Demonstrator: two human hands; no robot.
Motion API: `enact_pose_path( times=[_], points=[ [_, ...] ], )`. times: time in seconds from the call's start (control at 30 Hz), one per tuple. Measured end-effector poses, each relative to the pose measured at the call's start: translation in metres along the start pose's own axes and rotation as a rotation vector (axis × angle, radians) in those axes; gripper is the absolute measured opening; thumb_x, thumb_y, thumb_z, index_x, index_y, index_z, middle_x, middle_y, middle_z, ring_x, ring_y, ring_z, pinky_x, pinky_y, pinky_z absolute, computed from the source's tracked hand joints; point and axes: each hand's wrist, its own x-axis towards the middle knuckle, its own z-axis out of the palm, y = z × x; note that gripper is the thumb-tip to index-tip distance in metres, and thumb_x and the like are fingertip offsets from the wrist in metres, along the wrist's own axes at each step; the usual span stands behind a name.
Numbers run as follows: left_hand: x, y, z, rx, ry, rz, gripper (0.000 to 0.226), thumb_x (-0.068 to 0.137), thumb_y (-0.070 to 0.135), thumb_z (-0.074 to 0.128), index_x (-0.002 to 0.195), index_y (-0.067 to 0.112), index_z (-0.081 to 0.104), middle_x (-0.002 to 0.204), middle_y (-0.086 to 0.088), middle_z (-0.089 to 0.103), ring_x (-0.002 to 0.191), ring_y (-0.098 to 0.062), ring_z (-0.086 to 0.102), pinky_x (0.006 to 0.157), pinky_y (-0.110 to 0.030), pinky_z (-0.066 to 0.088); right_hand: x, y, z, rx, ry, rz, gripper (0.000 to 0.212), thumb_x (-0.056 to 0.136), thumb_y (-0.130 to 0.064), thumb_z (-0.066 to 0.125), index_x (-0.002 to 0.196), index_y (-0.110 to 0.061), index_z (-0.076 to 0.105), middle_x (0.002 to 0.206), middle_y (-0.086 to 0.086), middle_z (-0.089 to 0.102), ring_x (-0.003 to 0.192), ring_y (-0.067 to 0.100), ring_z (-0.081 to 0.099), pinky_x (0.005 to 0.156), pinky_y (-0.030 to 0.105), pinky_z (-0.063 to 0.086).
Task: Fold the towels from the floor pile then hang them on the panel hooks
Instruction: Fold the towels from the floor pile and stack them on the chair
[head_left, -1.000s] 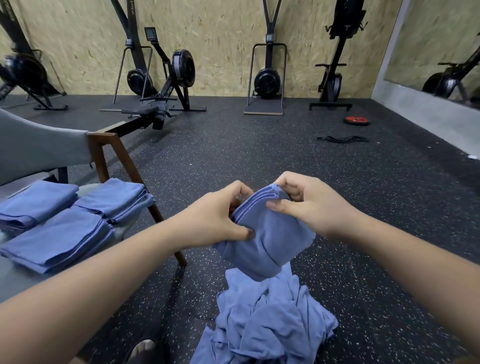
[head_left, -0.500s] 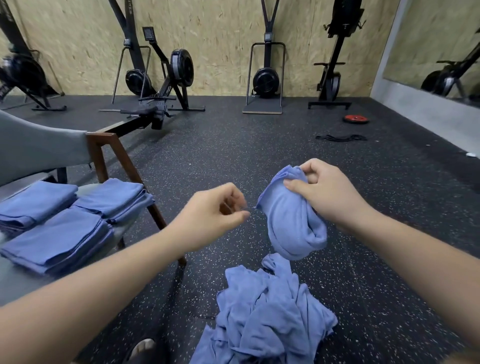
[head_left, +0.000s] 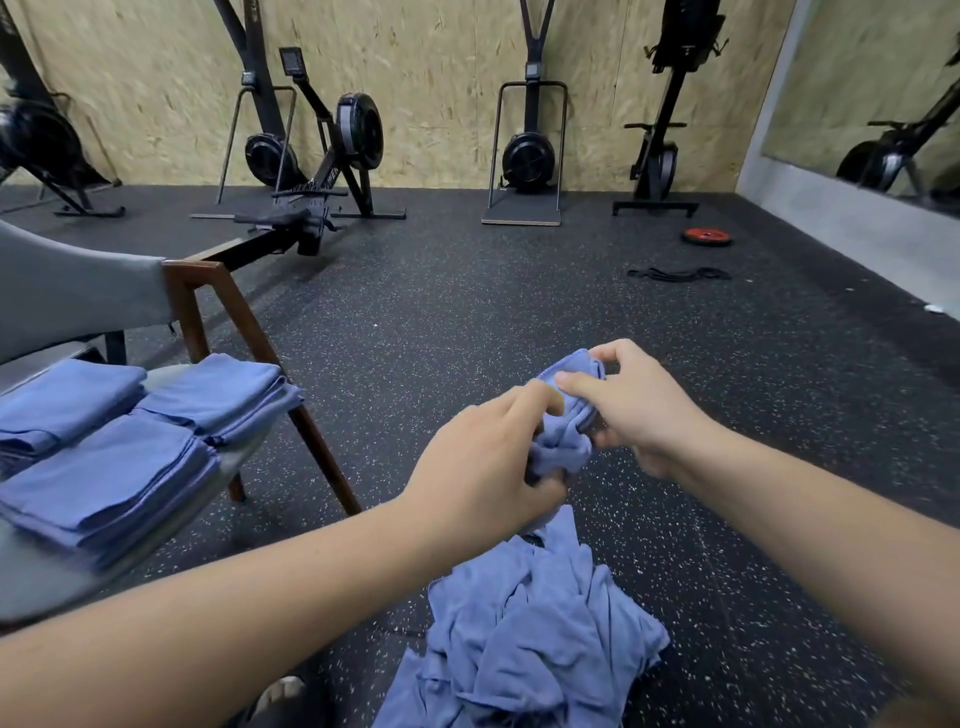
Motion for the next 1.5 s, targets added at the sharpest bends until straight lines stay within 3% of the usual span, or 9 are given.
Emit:
enact_pose_path(
  times=[0.13,0.27,0.53,0.7,0.83,1.17,1.3,1.4,1.5],
  points=[
    [0.007,-0.004,-0.015,-0.242,0.020,-0.150,0.048,0.081,0.017,0.070,0.117,0.034,0.045,0.094,0.011,0.063,0.076,-0.012,0.063,0.073,-0.037,0.052,0.001,0.001,-0.014,-0.269,-0.137,-0.002,0.026,0.097,-0.036,0.075,0.112,-0.019,0.063,0.092,0.016,0.076,0.059,0.027,0.072,0.058,0.041,0.063],
    [0.013,-0.015,-0.026,-0.431,0.034,-0.240,0.058,0.078,0.008,0.072,0.122,0.032,0.044,0.094,0.008,0.072,0.070,-0.011,0.063,0.071,-0.027,0.049,0.001,-0.001,-0.020,-0.758,-0.099,-0.252,0.034,0.100,-0.062,0.060,0.099,-0.031,0.072,0.090,-0.006,0.068,0.089,0.016,0.067,0.079,0.034,0.048],
    [0.017,-0.026,-0.037,-0.666,0.037,-0.250,0.067,0.082,0.005,0.084,0.126,0.033,0.041,0.114,0.000,0.064,0.079,-0.022,0.071,0.074,-0.037,0.054,-0.023,-0.012,-0.009,-0.282,-0.569,-0.428,0.037,0.096,-0.027,0.081,0.130,-0.025,0.068,0.126,-0.010,0.075,0.123,0.007,0.069,0.109,0.031,0.052],
    [0.017,-0.033,-0.038,-0.719,0.087,-0.230,0.058,0.085,0.013,0.085,0.122,0.029,0.045,0.113,-0.001,0.065,0.081,-0.028,0.071,0.076,-0.039,0.055,-0.019,-0.012,-0.005,-0.243,-0.488,-0.489,0.020,0.099,-0.017,0.078,0.117,-0.019,0.071,0.112,0.004,0.078,0.111,0.030,0.072,0.100,0.054,0.055],
    [0.015,-0.041,-0.040,-0.620,0.073,-0.173,0.040,0.085,0.020,0.086,0.109,0.024,0.055,0.112,0.004,0.065,0.096,-0.024,0.068,0.082,-0.042,0.057,-0.013,-0.014,-0.007,-0.154,-0.374,-0.519,0.012,0.097,-0.026,0.078,0.102,-0.019,0.071,0.098,0.002,0.077,0.090,0.014,0.068,0.089,0.048,0.055],
    [0.005,-0.076,-0.053,-0.160,0.018,-0.007,0.035,0.095,0.030,0.079,0.066,0.020,0.061,0.096,0.009,0.067,0.086,-0.010,0.064,0.076,-0.020,0.040,-0.001,-0.024,-0.027,0.205,-0.184,-0.432,0.013,0.104,-0.019,0.070,0.110,-0.008,0.069,0.099,0.004,0.074,0.093,0.015,0.064,0.090,0.039,0.049],
    [0.009,-0.069,-0.057,-0.271,0.132,-0.178,0.018,0.095,0.036,0.077,0.095,0.026,0.063,0.100,0.011,0.069,0.089,-0.003,0.064,0.075,-0.029,0.046,-0.004,-0.028,-0.024,0.106,-0.202,-0.459,0.012,0.102,-0.022,0.074,0.108,-0.012,0.071,0.098,0.011,0.077,0.089,0.017,0.064,0.087,0.041,0.048],
    [0.013,-0.054,-0.057,-0.287,0.050,-0.171,0.049,0.084,0.052,0.085,0.121,0.033,0.060,0.117,0.018,0.067,0.114,0.000,0.063,0.091,-0.019,0.048,-0.013,-0.029,-0.008,0.001,-0.244,-0.496,0.017,0.099,-0.020,0.078,0.111,-0.016,0.067,0.097,0.013,0.079,0.089,0.019,0.069,0.089,0.046,0.054],
    [0.016,-0.051,-0.057,-0.306,-0.005,-0.248,0.038,0.081,0.055,0.088,0.098,0.031,0.064,0.083,0.022,0.067,0.077,0.006,0.060,0.071,-0.022,0.047,-0.023,-0.035,0.011,-0.027,-0.306,-0.500,0.026,0.100,-0.020,0.076,0.118,-0.020,0.058,0.089,0.008,0.078,0.085,0.018,0.070,0.088,0.048,0.055]
  ],
)
